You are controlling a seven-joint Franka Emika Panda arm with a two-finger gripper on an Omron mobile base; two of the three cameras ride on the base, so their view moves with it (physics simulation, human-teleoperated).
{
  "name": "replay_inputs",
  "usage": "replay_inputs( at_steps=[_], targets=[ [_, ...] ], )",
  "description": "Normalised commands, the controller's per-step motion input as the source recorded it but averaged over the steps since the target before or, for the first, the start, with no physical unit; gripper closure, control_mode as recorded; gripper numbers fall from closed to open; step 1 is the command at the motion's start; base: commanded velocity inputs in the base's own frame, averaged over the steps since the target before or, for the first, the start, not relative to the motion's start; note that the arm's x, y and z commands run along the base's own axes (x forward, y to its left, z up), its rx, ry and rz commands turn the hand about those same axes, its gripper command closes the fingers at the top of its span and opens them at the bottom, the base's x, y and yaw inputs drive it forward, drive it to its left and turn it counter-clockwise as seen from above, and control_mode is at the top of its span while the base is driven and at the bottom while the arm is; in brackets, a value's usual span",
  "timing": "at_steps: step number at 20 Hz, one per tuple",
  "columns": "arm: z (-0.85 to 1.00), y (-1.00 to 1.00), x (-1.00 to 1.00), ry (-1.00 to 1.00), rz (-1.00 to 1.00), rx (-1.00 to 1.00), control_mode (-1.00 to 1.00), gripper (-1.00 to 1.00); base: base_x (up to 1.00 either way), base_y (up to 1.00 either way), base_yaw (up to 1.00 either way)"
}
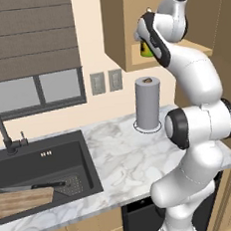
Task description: Move the cutting board and knife to the sink. Then move spray from the cabinet to the counter.
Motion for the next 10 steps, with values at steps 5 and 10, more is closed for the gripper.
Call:
replay_inputs(
  at_steps=[5,10],
  targets=[
    [0.0,0.0,-1.0,-0.08,0.0,0.02,-1.0,1.0,0.0,0.0,0.0],
    [0.0,-0.01,-1.0,-0.13,0.0,0.02,-1.0,1.0,0.0,0.0,0.0]
  ],
)
